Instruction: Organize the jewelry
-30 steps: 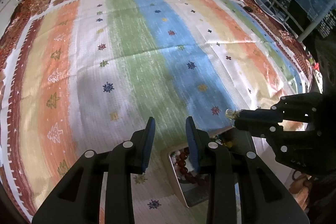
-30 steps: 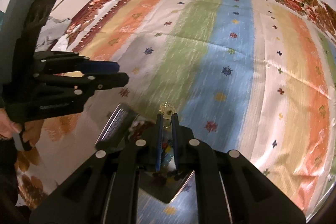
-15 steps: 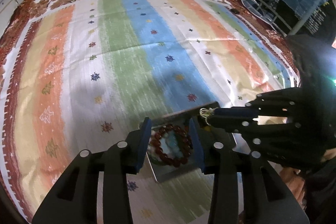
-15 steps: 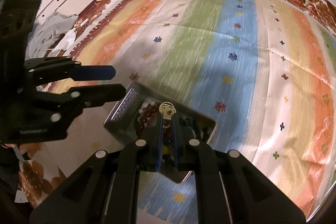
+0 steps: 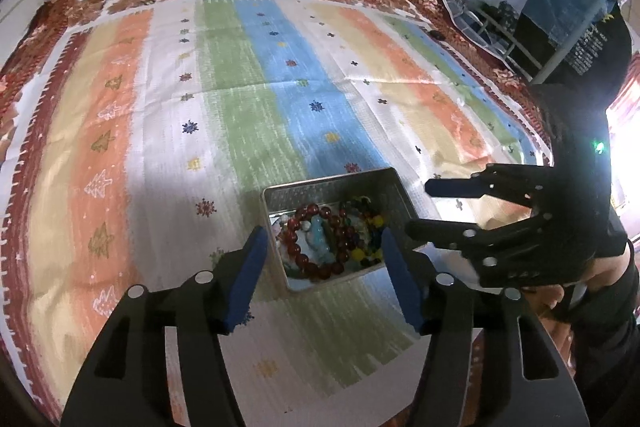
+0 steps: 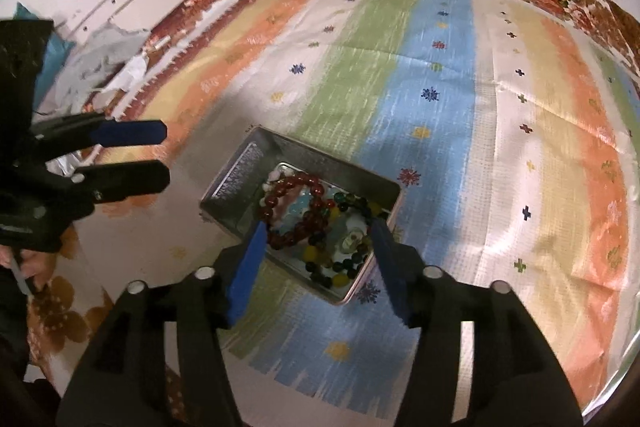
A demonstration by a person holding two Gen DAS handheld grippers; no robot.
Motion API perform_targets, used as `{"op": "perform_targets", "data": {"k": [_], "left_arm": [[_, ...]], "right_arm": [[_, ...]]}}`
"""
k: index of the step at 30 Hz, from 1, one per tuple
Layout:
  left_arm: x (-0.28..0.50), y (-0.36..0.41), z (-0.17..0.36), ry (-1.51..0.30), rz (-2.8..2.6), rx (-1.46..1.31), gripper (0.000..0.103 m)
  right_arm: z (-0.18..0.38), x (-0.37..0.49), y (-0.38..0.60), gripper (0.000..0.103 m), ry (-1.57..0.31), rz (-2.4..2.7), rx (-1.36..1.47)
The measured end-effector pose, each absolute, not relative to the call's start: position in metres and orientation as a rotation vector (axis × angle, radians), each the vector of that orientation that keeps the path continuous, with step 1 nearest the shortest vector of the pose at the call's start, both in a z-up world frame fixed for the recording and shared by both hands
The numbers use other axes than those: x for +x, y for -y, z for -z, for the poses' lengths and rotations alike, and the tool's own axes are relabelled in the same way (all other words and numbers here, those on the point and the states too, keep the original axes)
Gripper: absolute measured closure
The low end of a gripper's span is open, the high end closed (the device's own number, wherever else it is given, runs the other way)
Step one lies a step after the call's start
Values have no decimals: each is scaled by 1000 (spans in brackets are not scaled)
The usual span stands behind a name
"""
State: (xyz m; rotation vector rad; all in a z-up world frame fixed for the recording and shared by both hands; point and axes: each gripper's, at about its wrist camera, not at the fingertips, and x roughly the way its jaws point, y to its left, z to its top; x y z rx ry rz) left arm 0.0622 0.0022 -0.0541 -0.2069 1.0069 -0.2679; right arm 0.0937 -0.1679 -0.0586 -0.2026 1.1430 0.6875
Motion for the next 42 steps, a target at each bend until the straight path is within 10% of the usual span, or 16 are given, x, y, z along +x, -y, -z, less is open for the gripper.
{"op": "perform_targets", "data": {"k": [27,42], "left_arm": [[26,8,31,-836,201,-57,7],[14,15,27,-807,199,-53,6]], "right_arm": [[23,52,187,26,-887,-667,-258],[13,36,193,22,-800,-685,-259]]}}
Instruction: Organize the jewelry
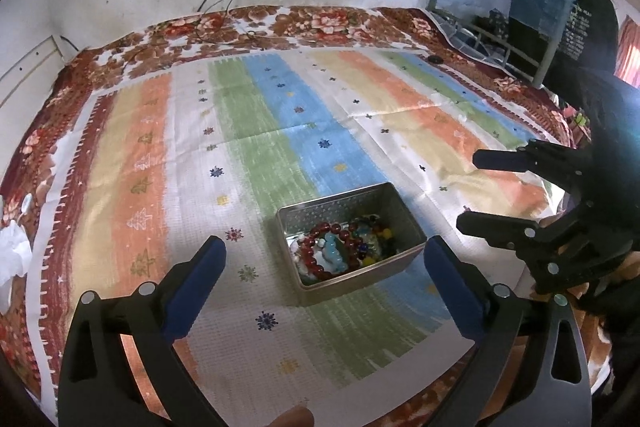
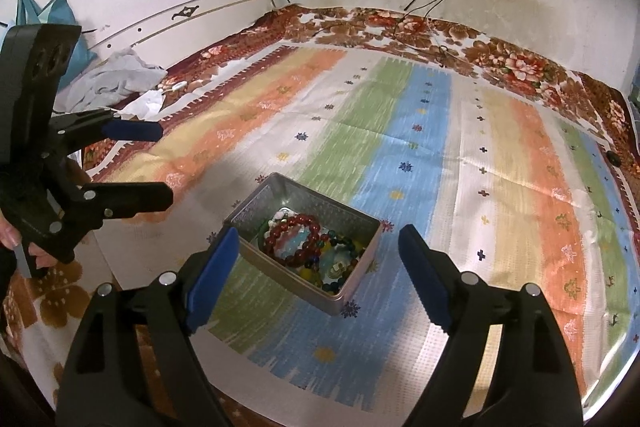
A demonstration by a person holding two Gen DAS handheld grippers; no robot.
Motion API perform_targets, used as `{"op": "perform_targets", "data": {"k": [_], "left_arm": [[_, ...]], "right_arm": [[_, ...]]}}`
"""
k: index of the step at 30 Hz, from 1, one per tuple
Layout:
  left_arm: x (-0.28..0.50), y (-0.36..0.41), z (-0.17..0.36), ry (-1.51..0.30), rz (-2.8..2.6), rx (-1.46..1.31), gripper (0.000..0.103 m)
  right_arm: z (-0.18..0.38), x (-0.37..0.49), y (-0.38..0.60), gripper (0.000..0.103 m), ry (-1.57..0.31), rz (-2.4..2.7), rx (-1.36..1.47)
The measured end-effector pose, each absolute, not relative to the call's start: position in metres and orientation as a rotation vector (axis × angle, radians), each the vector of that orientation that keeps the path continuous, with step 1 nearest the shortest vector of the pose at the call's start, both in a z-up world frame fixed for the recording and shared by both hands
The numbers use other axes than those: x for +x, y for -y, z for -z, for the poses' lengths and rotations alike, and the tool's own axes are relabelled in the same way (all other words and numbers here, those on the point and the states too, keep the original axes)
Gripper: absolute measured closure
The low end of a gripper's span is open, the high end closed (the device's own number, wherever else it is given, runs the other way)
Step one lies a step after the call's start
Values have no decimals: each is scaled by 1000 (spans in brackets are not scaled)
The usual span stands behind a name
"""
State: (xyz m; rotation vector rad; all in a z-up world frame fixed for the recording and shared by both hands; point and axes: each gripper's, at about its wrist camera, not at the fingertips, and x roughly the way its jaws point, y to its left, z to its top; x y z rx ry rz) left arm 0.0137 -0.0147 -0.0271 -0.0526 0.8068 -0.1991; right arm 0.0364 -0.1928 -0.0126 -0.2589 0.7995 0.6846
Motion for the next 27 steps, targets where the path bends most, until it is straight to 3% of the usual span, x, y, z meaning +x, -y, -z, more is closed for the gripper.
{"op": "perform_targets", "data": {"k": [27], "left_arm": [[14,20,28,-799,155,-5,6]], "right_arm": [[22,42,191,22,-854,-681,-261]]}}
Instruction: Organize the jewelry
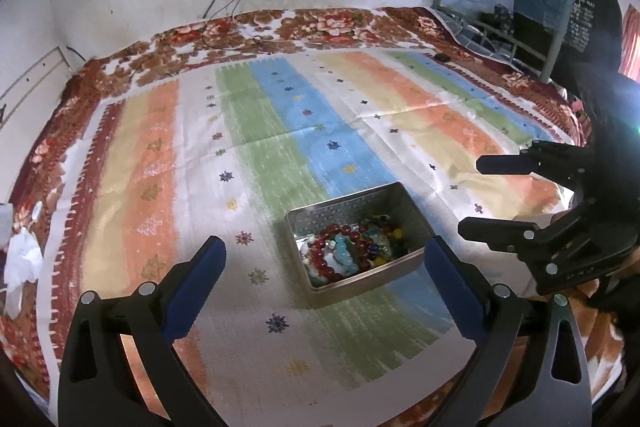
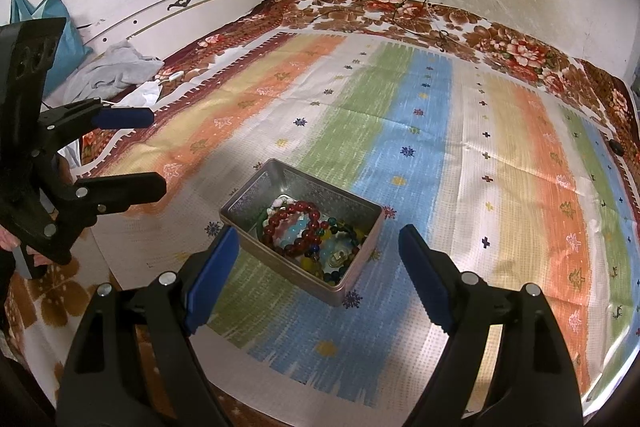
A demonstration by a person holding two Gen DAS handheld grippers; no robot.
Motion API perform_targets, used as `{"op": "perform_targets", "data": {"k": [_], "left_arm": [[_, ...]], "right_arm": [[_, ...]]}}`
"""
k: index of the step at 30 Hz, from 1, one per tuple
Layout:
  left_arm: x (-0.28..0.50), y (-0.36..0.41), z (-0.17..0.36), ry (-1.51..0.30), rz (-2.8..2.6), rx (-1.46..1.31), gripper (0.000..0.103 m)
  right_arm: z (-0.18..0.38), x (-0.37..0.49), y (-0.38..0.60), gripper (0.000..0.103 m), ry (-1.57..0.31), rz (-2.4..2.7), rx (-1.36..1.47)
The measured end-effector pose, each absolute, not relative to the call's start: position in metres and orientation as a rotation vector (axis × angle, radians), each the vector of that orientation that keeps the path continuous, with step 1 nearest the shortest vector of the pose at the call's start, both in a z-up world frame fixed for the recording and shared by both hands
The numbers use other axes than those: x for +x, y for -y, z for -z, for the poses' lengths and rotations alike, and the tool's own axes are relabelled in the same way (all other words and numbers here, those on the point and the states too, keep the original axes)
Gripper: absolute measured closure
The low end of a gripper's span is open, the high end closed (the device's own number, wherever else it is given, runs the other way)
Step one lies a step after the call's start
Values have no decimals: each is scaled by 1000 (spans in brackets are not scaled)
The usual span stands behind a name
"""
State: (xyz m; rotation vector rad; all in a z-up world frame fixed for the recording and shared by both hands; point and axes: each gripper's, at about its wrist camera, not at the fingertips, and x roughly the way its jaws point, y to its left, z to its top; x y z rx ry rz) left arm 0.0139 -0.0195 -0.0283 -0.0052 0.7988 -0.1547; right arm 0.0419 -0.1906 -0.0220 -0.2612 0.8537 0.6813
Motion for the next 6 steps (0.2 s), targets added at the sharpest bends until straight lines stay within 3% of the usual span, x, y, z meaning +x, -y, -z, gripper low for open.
{"op": "perform_targets", "data": {"k": [6], "left_arm": [[10,27,25,-773,164,45,6]], "right_arm": [[23,41,191,22,-854,-680,-268]]}}
